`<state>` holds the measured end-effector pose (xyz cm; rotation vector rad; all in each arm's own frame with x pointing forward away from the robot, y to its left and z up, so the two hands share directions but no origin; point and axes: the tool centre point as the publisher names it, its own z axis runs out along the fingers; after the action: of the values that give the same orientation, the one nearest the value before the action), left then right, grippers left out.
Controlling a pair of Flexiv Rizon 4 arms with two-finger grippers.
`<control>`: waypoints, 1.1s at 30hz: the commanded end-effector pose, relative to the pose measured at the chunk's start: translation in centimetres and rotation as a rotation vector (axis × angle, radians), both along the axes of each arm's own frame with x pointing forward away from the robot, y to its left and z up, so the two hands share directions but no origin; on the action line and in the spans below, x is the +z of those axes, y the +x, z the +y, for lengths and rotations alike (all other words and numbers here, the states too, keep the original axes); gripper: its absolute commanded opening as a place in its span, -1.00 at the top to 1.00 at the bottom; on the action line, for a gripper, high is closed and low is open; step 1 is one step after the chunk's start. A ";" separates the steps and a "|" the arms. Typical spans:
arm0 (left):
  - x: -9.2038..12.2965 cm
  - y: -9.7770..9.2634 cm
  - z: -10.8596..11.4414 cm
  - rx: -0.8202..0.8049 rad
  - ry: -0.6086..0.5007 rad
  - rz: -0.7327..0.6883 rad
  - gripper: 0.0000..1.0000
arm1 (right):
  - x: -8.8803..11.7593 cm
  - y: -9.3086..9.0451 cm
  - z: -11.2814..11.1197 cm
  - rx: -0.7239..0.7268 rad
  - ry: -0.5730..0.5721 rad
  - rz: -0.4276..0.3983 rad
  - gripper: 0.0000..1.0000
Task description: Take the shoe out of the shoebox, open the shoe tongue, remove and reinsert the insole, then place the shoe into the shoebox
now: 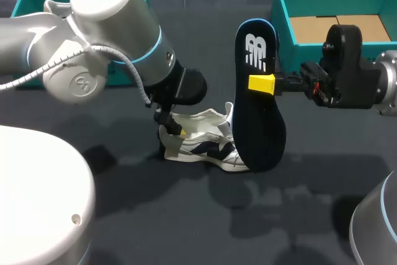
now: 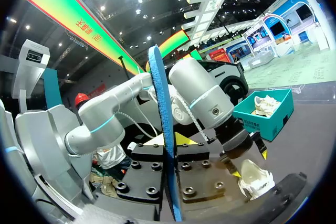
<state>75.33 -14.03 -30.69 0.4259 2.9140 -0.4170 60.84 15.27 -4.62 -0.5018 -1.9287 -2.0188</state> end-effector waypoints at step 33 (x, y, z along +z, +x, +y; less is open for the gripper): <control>-6.8 2.5 -5.3 0.041 0.128 0.112 0.26 | -0.1 0.0 0.3 -0.001 0.000 0.001 1.00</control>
<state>77.83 -19.49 -37.20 0.3674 3.0631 -0.2510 60.82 15.29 -4.64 -0.5021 -1.9283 -2.0194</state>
